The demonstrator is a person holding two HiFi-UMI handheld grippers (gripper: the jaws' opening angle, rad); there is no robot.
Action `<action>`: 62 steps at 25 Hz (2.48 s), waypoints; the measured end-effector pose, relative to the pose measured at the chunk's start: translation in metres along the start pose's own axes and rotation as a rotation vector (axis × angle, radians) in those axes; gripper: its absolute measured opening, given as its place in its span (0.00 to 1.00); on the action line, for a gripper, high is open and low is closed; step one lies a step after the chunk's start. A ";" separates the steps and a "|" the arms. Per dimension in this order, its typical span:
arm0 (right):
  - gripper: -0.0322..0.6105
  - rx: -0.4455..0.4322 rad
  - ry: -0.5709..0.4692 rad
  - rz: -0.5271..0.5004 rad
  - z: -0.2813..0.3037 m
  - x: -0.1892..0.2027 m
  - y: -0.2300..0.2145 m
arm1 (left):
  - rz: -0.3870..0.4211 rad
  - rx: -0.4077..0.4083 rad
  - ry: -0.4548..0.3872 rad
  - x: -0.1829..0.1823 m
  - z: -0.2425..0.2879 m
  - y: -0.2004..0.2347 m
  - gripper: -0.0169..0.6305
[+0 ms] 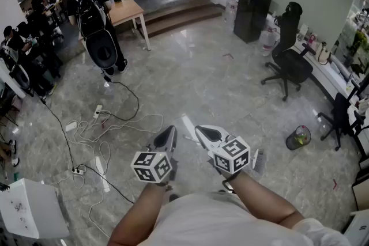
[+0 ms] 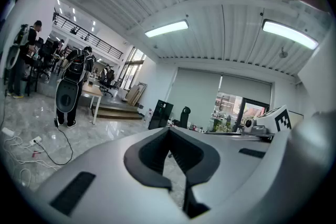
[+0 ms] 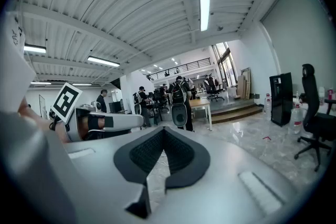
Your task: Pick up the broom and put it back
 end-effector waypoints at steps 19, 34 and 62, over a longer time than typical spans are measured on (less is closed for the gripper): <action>0.05 0.074 -0.031 0.004 0.038 -0.008 0.027 | 0.025 0.059 0.031 0.000 -0.020 0.064 0.03; 0.05 0.072 0.085 -0.059 0.142 -0.007 -0.070 | -0.016 0.129 0.061 -0.018 0.068 0.143 0.03; 0.06 -0.257 0.678 -0.118 0.614 0.262 -0.404 | -0.173 -0.233 0.415 0.175 0.414 0.475 0.03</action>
Point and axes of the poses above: the fingertips, and each gripper's own axes: z forward along the fingers, y to its left, x out of its underside, the point moved 8 cm from there along -z, backward along the fingers, and after that the axes turned 15 degrees about y, right-handed, at the moved point
